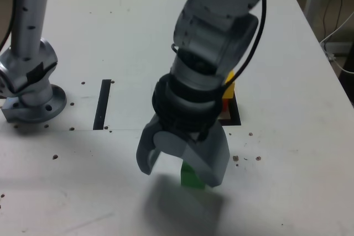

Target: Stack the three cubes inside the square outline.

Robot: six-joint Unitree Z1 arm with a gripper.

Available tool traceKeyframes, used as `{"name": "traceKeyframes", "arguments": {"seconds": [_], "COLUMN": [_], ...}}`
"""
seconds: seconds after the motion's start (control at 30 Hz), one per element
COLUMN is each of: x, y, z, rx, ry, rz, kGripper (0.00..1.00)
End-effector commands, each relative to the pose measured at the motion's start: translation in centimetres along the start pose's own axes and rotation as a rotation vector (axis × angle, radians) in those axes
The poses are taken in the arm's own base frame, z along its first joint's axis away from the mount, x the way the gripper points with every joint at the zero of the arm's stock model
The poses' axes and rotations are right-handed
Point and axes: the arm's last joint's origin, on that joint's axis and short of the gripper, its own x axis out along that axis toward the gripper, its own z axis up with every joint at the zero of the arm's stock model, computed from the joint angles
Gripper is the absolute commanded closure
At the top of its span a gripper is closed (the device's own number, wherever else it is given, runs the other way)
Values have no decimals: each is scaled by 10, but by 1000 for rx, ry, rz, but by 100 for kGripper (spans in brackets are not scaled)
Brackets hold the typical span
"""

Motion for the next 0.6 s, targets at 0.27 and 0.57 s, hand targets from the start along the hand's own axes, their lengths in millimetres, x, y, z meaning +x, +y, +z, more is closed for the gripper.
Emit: {"name": "traceKeyframes", "arguments": {"seconds": [0.27, 0.57], "x": [23, 28], "y": [-1, -1], "z": [22, 31], "rx": [22, 23], "ry": [55, 65], "rz": [-53, -53], "kGripper": [24, 63]}}
